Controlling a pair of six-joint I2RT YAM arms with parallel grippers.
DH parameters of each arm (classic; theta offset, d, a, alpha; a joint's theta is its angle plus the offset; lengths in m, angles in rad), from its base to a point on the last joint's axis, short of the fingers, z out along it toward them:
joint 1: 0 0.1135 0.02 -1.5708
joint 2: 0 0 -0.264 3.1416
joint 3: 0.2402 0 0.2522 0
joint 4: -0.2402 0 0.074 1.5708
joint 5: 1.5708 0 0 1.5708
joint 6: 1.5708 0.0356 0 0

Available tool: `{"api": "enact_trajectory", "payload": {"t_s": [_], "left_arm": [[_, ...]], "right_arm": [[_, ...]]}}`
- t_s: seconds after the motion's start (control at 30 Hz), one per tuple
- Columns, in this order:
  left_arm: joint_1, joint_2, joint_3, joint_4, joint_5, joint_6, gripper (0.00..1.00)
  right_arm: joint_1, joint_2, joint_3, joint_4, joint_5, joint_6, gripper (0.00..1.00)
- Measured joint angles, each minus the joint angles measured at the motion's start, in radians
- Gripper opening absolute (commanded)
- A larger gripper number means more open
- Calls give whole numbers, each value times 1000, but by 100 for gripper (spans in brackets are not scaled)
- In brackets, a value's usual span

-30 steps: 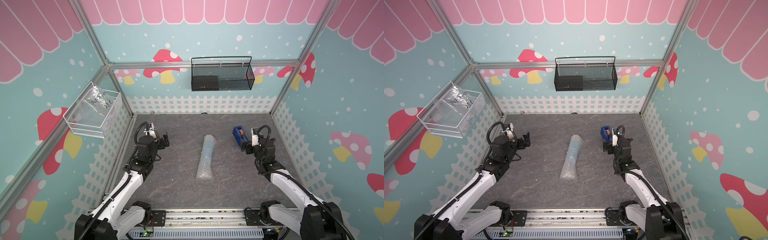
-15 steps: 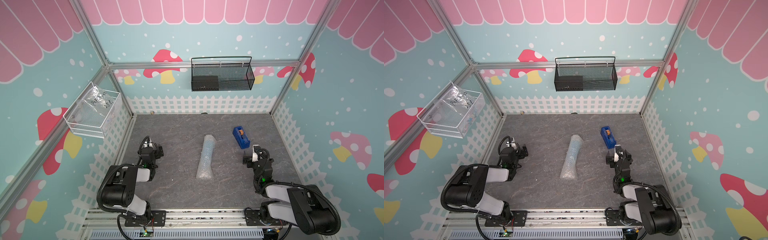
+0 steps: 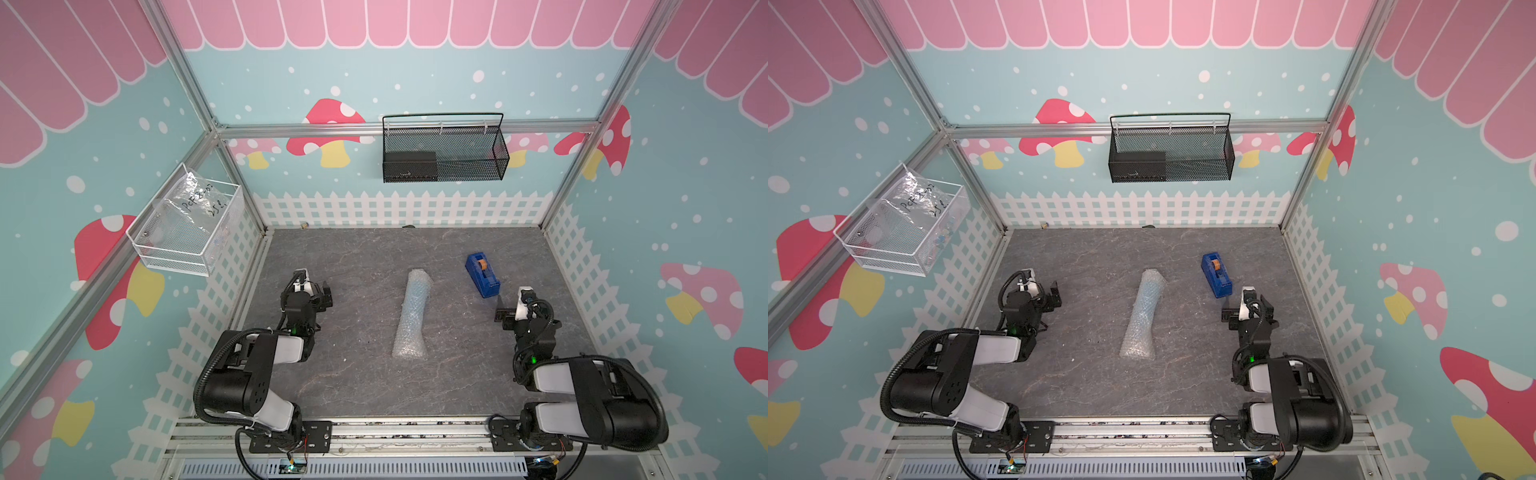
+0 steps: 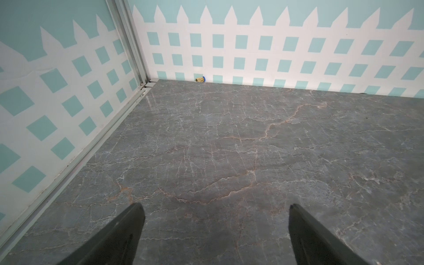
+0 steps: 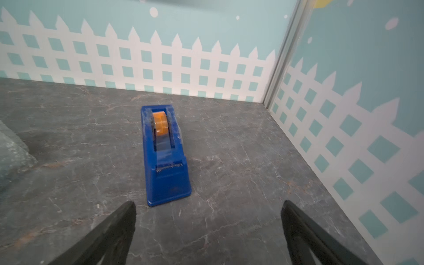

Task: Wrap wine bottles in bubble wrap
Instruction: Reset both arms

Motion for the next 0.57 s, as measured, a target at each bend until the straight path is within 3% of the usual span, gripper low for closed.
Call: {"api": "enact_trajectory", "payload": {"t_s": [0.37,0.57], "left_arm": [[-11,0,-13,43,-48,13,100],[42,0,12,-5,23,9,100]], "right_arm": [[6,48,117,-34,-13,-11,100],[6,48,117,-34,-12,-11,100]]}}
